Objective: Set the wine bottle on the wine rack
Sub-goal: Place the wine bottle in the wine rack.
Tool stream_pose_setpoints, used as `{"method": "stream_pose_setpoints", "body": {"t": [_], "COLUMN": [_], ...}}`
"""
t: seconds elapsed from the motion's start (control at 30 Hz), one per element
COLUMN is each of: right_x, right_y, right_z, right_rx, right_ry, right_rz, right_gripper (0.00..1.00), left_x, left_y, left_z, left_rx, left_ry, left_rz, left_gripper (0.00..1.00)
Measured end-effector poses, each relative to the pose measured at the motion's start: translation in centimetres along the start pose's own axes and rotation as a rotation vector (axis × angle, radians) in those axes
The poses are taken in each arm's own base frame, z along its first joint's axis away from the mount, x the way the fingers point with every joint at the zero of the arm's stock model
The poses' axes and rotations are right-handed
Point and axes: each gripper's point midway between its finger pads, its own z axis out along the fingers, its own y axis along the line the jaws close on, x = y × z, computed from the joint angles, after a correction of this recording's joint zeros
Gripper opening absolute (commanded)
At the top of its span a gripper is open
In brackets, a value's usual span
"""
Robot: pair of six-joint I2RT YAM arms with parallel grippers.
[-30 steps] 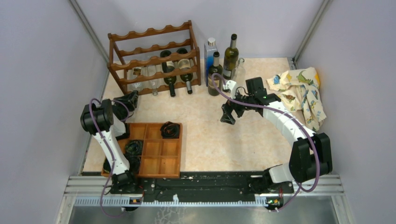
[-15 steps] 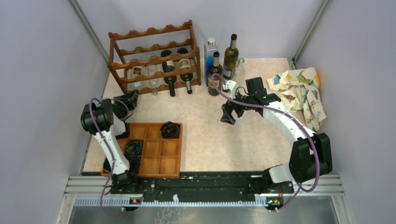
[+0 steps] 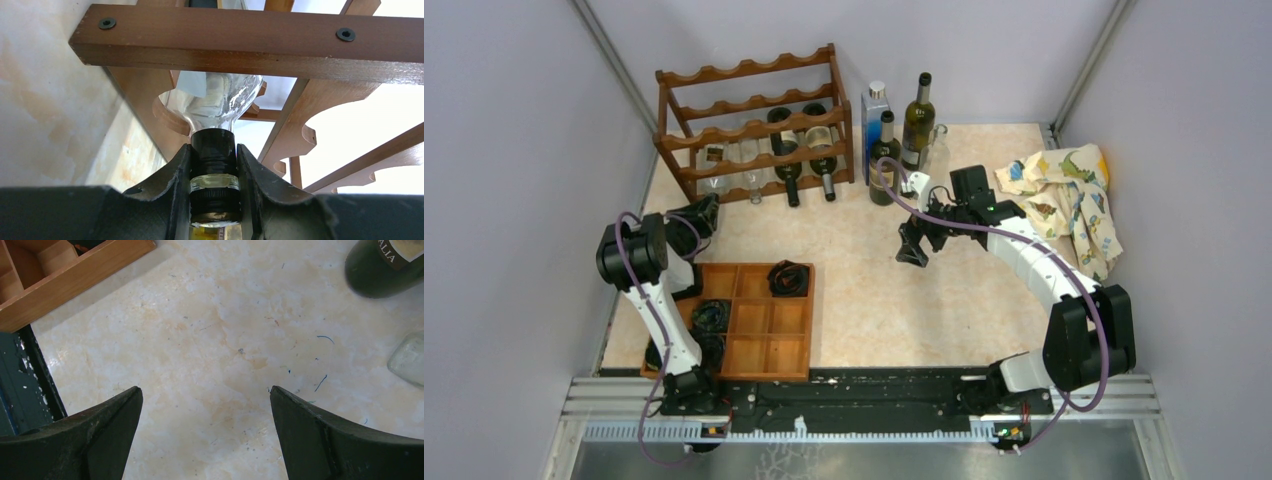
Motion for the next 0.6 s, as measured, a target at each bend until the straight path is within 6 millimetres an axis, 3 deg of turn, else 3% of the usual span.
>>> {"method": "stream_pose_setpoints", "body": {"t": [0.6], "right_x": [0.0], "right_y": [0.0], "right_z": [0.0], "right_rx": [0.000], "right_ry": [-0.002], "right_rz": [-0.002], "right_gripper": [0.96], "left_x": [0.5], "left_y": [-0.8], "left_z": [1.6], "left_rx": [-0.004], "left_ry": [0.059], "left_rz": [-0.043], "left_gripper": [0.00]}}
